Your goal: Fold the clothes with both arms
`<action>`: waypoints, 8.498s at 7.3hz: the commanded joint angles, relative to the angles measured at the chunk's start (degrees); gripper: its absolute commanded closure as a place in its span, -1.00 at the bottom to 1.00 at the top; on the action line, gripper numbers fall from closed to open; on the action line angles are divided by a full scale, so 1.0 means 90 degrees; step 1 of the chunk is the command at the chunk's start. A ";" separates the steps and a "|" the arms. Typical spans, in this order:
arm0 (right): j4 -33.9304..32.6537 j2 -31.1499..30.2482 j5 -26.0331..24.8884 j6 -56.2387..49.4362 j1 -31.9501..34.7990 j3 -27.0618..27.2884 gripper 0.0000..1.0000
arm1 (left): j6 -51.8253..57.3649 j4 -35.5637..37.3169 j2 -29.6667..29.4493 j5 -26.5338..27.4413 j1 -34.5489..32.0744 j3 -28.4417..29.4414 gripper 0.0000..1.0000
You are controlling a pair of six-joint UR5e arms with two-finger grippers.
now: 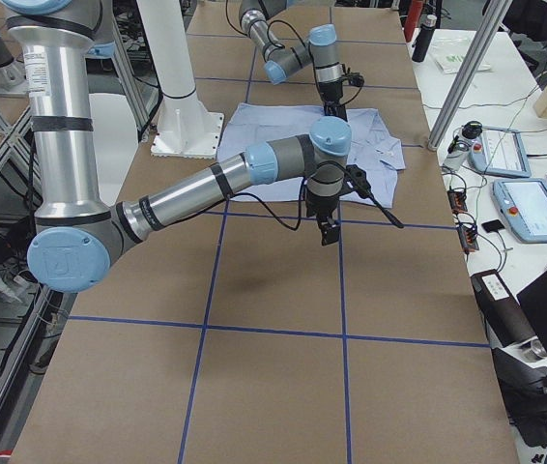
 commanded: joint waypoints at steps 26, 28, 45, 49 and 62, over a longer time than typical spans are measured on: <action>0.5072 0.3920 -0.2278 0.7505 -0.3573 -0.4918 1.00 | 0.3229 0.2306 0.2629 -0.0670 -0.0552 -0.4540 -1.00; 0.5082 0.3803 -0.2278 0.7223 -0.3504 -0.4908 1.00 | 0.3229 0.2305 0.2639 -0.0651 -0.0562 -0.4531 -1.00; 0.3334 -0.0758 -0.4273 1.0566 -0.6623 0.1771 -1.00 | 0.2103 0.0648 0.6709 0.0313 0.0917 -0.6689 -1.00; 0.3334 -0.0807 -0.4719 1.0845 -0.7137 0.1849 -1.00 | 0.1149 0.0304 0.6995 0.1176 0.2103 -0.6417 -0.96; 0.3334 -0.0895 -0.4719 1.0845 -0.7156 0.1889 -1.00 | 0.1129 0.0323 0.6633 0.1098 0.2573 -0.5673 -0.23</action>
